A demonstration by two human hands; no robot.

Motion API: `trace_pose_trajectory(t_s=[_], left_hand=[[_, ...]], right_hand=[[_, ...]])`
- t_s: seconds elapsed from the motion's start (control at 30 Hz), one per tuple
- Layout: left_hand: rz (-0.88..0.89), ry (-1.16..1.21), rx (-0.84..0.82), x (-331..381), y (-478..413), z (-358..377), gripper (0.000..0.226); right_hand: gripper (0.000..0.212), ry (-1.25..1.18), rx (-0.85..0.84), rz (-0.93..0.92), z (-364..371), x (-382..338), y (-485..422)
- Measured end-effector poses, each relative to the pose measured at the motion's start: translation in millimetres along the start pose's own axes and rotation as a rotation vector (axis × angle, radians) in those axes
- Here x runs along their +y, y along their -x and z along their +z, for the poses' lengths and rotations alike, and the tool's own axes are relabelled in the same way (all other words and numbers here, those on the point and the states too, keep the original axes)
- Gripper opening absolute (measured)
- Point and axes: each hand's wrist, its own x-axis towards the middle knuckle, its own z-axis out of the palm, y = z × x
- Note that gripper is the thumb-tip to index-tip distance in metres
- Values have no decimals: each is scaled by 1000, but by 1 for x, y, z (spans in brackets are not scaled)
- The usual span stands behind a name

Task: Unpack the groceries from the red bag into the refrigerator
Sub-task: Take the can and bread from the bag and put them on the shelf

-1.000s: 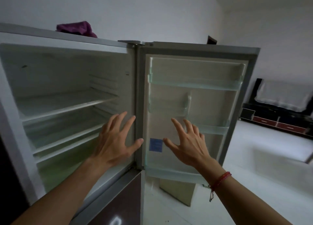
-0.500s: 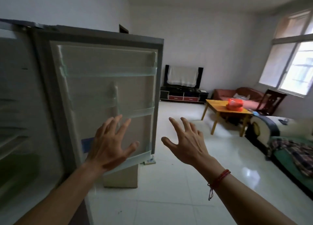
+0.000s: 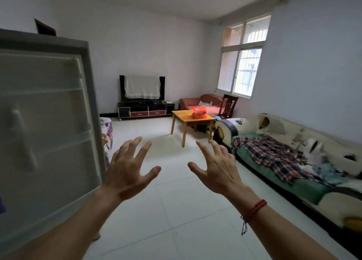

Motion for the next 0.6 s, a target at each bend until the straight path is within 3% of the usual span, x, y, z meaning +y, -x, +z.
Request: trace_pose_trajectory(t_s=[0.3, 0.6], left_hand=[[113, 53, -3, 75, -39, 37, 77], [150, 73, -12, 88, -59, 60, 76]], right_hand=[[89, 33, 11, 99, -16, 83, 10], [90, 52, 14, 146, -9, 107, 1]])
